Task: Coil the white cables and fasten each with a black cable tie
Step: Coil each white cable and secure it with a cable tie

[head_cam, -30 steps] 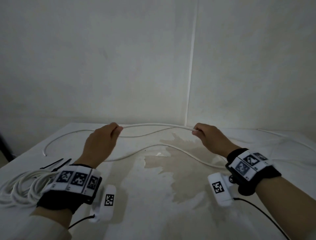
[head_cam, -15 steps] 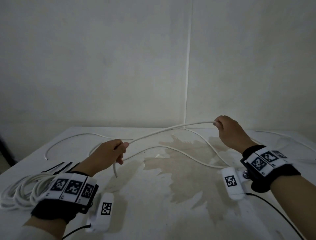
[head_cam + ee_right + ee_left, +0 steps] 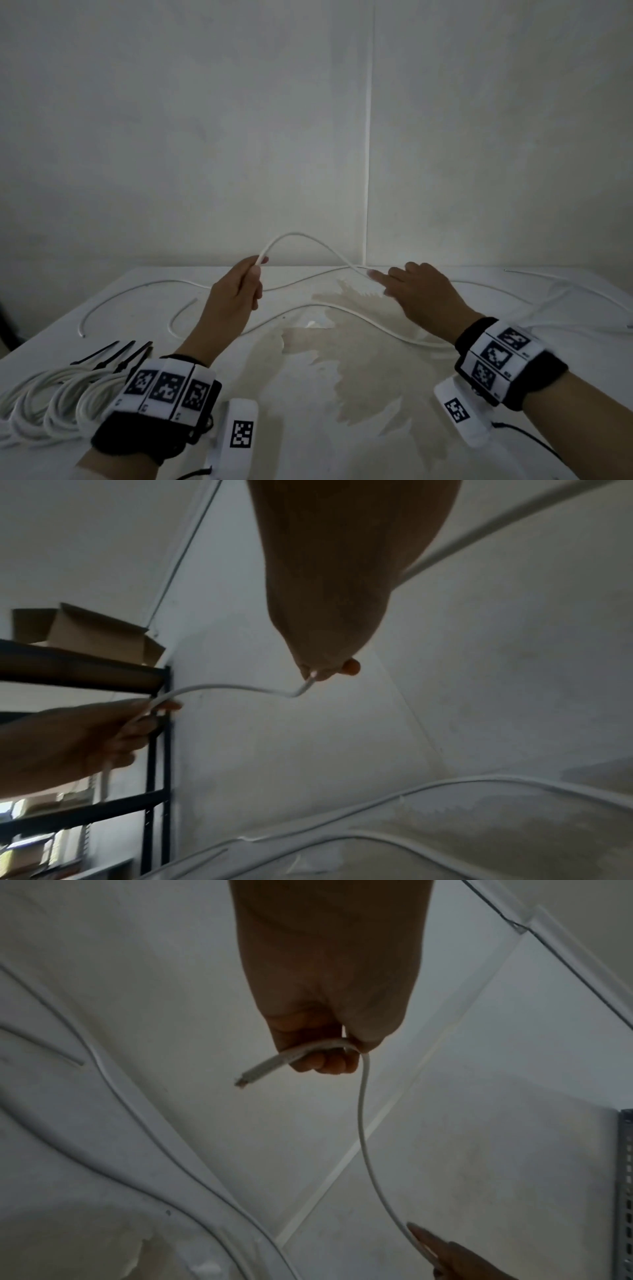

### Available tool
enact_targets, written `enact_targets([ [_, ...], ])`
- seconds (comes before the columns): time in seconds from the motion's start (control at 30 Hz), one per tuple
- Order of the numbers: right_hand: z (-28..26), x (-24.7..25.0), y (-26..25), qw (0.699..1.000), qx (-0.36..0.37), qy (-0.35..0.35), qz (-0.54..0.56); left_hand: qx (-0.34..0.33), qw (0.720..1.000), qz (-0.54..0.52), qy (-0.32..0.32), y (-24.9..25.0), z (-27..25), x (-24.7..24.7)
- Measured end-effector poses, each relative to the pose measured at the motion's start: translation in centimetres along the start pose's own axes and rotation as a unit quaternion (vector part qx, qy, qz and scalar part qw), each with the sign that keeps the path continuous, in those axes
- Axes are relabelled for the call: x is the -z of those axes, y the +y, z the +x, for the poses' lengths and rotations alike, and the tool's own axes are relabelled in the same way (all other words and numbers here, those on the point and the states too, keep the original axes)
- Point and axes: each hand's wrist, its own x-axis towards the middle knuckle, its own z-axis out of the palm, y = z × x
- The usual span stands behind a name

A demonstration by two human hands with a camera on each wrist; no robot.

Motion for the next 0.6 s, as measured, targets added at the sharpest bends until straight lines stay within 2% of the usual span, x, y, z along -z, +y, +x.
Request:
enact_targets([
  [0.1, 0.8, 0.2, -1.5, 0.999, 0.032, 0.007, 0.024, -0.023, 1.0, 0.009, 0.004, 0.4, 0.1, -0.9],
  [0.23, 1.8, 0.4, -2.9, 0.997, 0.031, 0.038, 0.056, -0.043, 0.998, 0.029, 0.025, 1.0, 0.2, -1.8],
  [0.37, 2.9, 1.2, -4.0, 0.989, 0.08, 0.078, 0.094, -0.061, 0.995, 0.07, 0.025, 1.7, 0.4, -2.2],
  [0.5, 4.3, 2.2, -5.1, 0.982, 0.094, 0.106, 0.122, -0.057, 0.996, 0.068, -0.012, 2.4, 0.4, -3.2],
  [0.6, 5.1, 2.8, -5.4, 0.975, 0.077, 0.12, 0.172, -0.009, 0.998, 0.04, -0.037, 3.0, 0.0, -4.1],
])
